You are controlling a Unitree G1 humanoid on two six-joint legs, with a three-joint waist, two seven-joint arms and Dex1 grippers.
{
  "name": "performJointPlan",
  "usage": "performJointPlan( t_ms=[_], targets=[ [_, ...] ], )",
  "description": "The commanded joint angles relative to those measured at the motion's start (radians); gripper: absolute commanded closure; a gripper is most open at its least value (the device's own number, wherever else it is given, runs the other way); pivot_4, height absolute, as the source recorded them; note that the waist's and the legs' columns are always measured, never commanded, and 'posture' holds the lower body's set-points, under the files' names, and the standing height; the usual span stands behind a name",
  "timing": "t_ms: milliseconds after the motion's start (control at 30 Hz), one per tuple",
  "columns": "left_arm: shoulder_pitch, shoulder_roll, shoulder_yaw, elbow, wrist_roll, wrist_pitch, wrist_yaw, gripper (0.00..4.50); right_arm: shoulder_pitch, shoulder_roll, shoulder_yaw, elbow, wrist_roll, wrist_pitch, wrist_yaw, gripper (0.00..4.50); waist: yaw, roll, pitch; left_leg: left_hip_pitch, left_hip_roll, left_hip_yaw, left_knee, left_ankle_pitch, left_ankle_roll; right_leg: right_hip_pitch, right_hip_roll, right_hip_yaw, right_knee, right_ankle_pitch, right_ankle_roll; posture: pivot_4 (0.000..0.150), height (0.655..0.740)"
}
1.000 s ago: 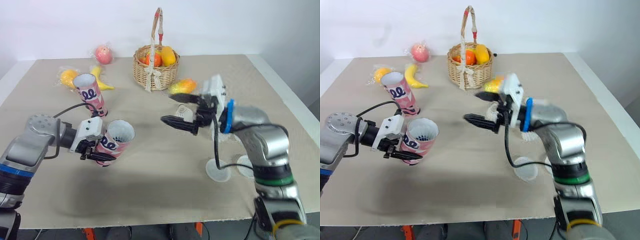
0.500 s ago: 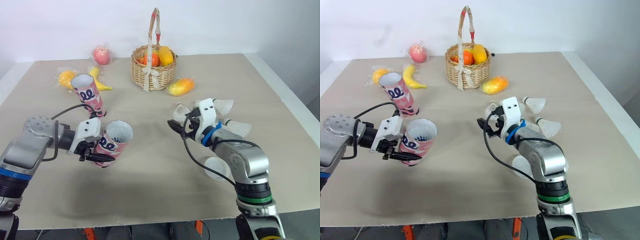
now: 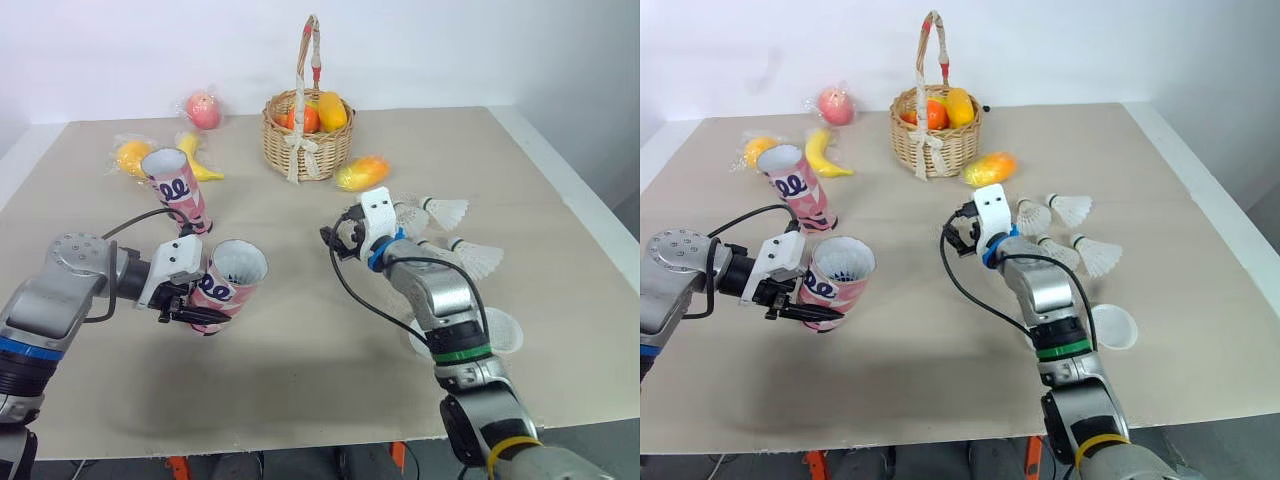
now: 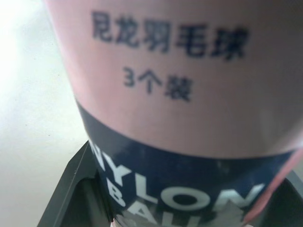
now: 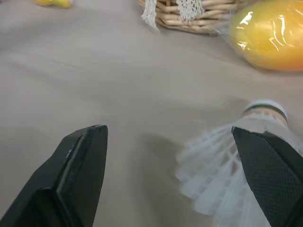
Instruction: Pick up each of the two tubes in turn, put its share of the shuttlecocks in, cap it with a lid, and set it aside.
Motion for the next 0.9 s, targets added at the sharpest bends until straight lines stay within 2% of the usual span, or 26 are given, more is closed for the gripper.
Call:
performJointPlan(
  t_ms=[33, 67, 100, 167, 267, 433, 633, 700, 733, 800, 900],
  targets=[
    [0.029, 0.012, -0.017, -0.009, 0.006, 0.017, 0.002, 1.83, -0.037, 0.017, 0.009, 0.019, -0.03, -0.074, 0.009, 1.34, 0.0, 0.0, 0.0, 0.0, 0.0, 0.0, 0.0, 0.0, 0.0, 0.0, 0.0, 0.0, 0.0, 0.0, 0.0, 0.15, 0.74],
    [0.03, 0.013, -0.016, -0.011, 0.006, 0.018, 0.003, 1.83, -0.038, 0.018, 0.013, 0.024, -0.037, -0.087, 0.011, 1.85, 0.0, 0.0, 0.0, 0.0, 0.0, 0.0, 0.0, 0.0, 0.0, 0.0, 0.0, 0.0, 0.0, 0.0, 0.0, 0.15, 0.74],
    [0.032, 0.013, -0.016, -0.013, 0.005, 0.019, 0.004, 1.83, -0.039, 0.018, 0.015, 0.028, -0.044, -0.096, 0.013, 2.16, 0.0, 0.0, 0.0, 0.0, 0.0, 0.0, 0.0, 0.0, 0.0, 0.0, 0.0, 0.0, 0.0, 0.0, 0.0, 0.15, 0.74],
    [0.038, 0.016, -0.013, -0.02, 0.002, 0.022, 0.005, 1.83, -0.035, 0.017, 0.022, 0.029, -0.062, -0.114, 0.013, 3.31, 0.0, 0.0, 0.0, 0.0, 0.0, 0.0, 0.0, 0.0, 0.0, 0.0, 0.0, 0.0, 0.0, 0.0, 0.0, 0.15, 0.74],
    [0.05, 0.02, -0.009, -0.031, -0.003, 0.026, 0.008, 1.83, -0.028, 0.014, 0.032, 0.024, -0.089, -0.132, 0.013, 4.42, -0.001, 0.0, 0.0, 0.0, 0.0, 0.0, 0.0, 0.0, 0.0, 0.0, 0.0, 0.0, 0.0, 0.0, 0.0, 0.15, 0.74],
    [0.061, 0.024, -0.006, -0.046, -0.008, 0.033, 0.014, 1.83, -0.03, 0.012, 0.036, 0.004, -0.118, -0.153, 0.014, 4.42, -0.002, 0.0, 0.0, 0.0, 0.0, 0.0, 0.0, 0.0, 0.0, 0.0, 0.0, 0.0, 0.0, 0.0, 0.0, 0.15, 0.74],
    [0.064, 0.028, -0.004, -0.052, -0.007, 0.035, 0.016, 1.83, 0.031, -0.02, 0.035, -0.128, -0.089, -0.091, 0.09, 4.42, -0.002, 0.0, 0.0, 0.0, 0.0, 0.0, 0.0, 0.0, 0.0, 0.0, 0.0, 0.0, 0.0, 0.0, 0.0, 0.15, 0.74],
    [0.063, 0.028, -0.003, -0.053, -0.008, 0.038, 0.016, 1.83, 0.06, -0.034, 0.025, -0.173, -0.09, -0.055, 0.087, 3.77, -0.002, 0.0, 0.0, 0.0, 0.0, 0.0, 0.0, 0.0, 0.0, 0.0, 0.0, 0.0, 0.0, 0.0, 0.0, 0.15, 0.74],
    [0.063, 0.028, -0.003, -0.054, -0.009, 0.039, 0.016, 1.83, 0.071, -0.036, 0.017, -0.19, -0.077, -0.035, 0.093, 3.67, -0.002, 0.0, 0.0, 0.0, 0.0, 0.0, 0.0, 0.0, 0.0, 0.0, 0.0, 0.0, 0.0, 0.0, 0.0, 0.15, 0.74],
    [0.061, 0.028, -0.003, -0.054, -0.01, 0.041, 0.016, 1.83, 0.092, -0.042, 0.014, -0.23, -0.066, -0.006, 0.104, 2.82, -0.002, 0.0, 0.0, 0.0, 0.0, 0.0, 0.0, 0.0, 0.0, 0.0, 0.0, 0.0, 0.0, 0.0, 0.0, 0.15, 0.74],
    [0.058, 0.026, -0.004, -0.052, -0.01, 0.042, 0.017, 1.83, 0.117, -0.057, 0.024, -0.284, -0.062, 0.039, 0.115, 1.32, -0.001, 0.0, 0.0, 0.0, 0.0, 0.0, 0.0, 0.0, 0.0, 0.0, 0.0, 0.0, 0.0, 0.0, 0.0, 0.15, 0.74]
  ],
)
